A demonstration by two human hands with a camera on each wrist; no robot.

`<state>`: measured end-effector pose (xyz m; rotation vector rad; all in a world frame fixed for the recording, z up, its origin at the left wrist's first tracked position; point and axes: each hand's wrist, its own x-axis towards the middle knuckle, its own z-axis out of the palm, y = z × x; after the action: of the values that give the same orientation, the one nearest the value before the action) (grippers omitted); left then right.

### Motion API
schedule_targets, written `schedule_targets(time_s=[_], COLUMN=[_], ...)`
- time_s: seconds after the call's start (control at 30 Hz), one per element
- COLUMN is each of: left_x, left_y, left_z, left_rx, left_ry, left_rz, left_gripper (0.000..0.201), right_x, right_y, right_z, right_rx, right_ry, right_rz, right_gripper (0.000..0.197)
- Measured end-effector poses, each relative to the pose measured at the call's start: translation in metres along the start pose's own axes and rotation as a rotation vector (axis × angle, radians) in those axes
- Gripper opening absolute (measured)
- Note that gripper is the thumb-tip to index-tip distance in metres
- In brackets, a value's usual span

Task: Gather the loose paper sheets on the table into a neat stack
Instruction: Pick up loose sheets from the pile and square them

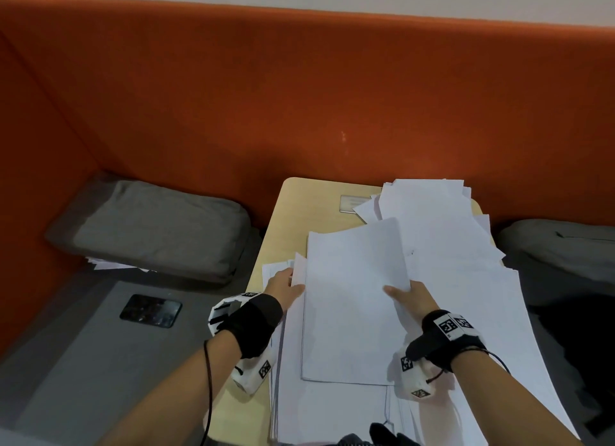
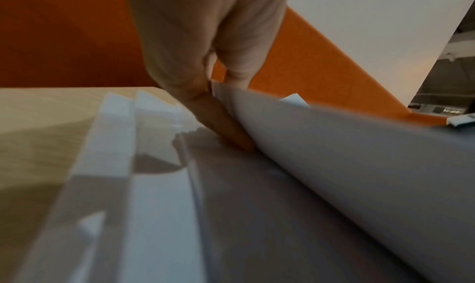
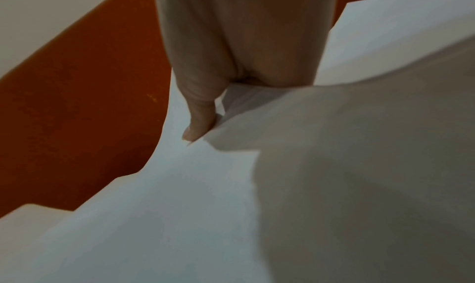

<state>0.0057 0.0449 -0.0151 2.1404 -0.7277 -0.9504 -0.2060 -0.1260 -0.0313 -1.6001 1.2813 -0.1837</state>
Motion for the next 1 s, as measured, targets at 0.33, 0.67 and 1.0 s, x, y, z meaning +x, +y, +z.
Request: schedule_targets(time_s=[0.33, 0.67, 1.0], left_x=[0.007, -0.002, -0.032], left_y=[0.018, 0.050, 0.126], left_z=[-0.040, -0.019, -0.068], left_rx=[-0.372, -0.337, -0.553], left_ry=[0.278, 0.158, 0.219], left_rz=[0.117, 0.319, 0.744], left_gripper=[0.028, 0.036, 0.043], right_x=[-0.009, -0.013, -0.021], right_y=[-0.003, -0.044, -0.093], right_z=[-0.015, 0.008, -0.025], right_rx=[0.265, 0.409, 0.605], right_ry=[0.001, -0.013, -0.058], right_rz=[0.057, -0.086, -0.300], right_gripper=[0.045, 0.035, 0.041])
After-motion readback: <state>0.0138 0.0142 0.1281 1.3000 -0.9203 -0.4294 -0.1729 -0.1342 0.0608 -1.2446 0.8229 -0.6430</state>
